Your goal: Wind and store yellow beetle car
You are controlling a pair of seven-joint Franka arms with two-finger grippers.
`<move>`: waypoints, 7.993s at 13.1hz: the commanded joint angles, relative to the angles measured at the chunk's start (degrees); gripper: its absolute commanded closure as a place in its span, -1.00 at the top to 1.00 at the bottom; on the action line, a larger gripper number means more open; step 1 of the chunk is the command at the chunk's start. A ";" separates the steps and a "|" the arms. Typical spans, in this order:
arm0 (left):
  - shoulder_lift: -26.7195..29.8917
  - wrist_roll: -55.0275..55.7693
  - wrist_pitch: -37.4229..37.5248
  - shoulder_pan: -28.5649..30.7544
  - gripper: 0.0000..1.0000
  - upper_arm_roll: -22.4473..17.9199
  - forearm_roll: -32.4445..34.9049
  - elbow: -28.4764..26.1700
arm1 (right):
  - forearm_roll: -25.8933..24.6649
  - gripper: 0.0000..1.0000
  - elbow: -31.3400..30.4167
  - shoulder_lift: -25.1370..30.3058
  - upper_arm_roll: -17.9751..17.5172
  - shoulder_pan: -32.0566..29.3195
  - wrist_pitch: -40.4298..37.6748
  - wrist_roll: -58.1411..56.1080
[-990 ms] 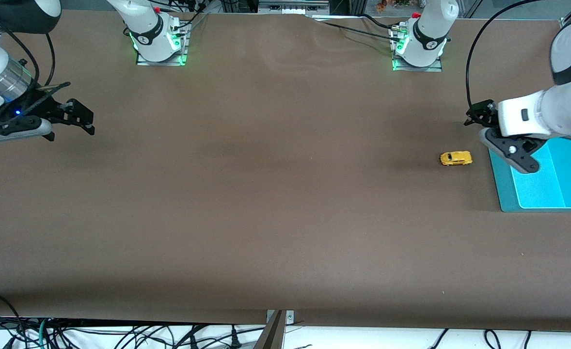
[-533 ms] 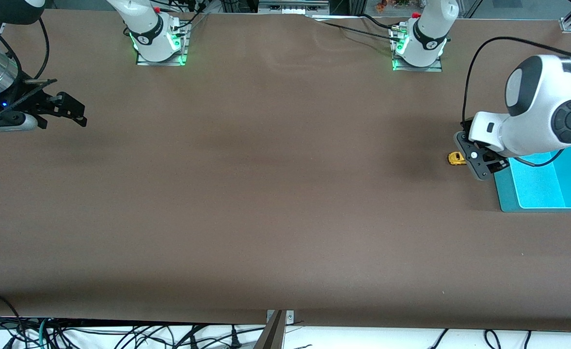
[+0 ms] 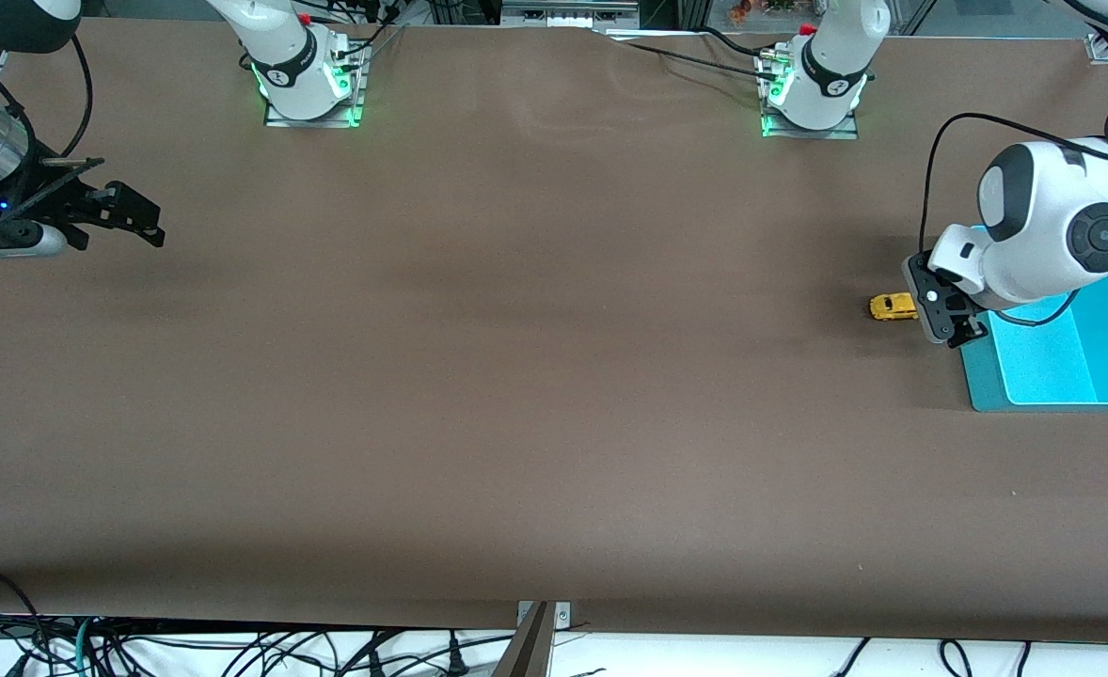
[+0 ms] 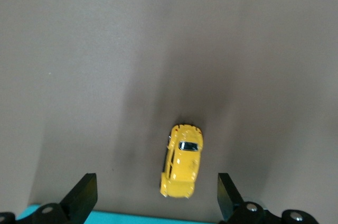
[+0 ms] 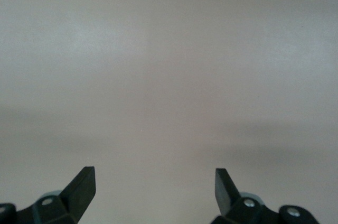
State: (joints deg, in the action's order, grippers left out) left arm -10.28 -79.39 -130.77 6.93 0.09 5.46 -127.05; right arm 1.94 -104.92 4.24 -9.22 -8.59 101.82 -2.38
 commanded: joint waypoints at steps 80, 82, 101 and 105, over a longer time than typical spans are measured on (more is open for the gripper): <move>-4.06 -6.62 24.21 14.63 1.00 2.63 -5.10 24.72 | 0.26 1.00 0.60 -0.38 4.91 3.32 0.74 -1.84; -2.04 6.11 31.07 9.45 1.00 2.72 -7.04 30.25 | 0.26 0.99 0.60 -0.38 4.91 3.32 0.66 -1.84; 4.65 76.93 47.72 -10.97 1.00 -2.73 -9.50 40.74 | 0.26 1.00 0.68 -0.03 4.74 3.32 0.22 -1.84; 4.39 76.75 47.81 -10.97 1.00 -2.73 -9.50 40.74 | 0.35 1.00 0.60 -0.29 4.56 3.32 0.22 -1.75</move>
State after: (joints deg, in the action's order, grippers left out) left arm -5.46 -3.16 -84.11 -4.10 -2.55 -3.67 -87.42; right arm 1.89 -104.97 4.05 -4.82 -5.58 102.63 -3.36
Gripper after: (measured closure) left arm 0.000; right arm 0.000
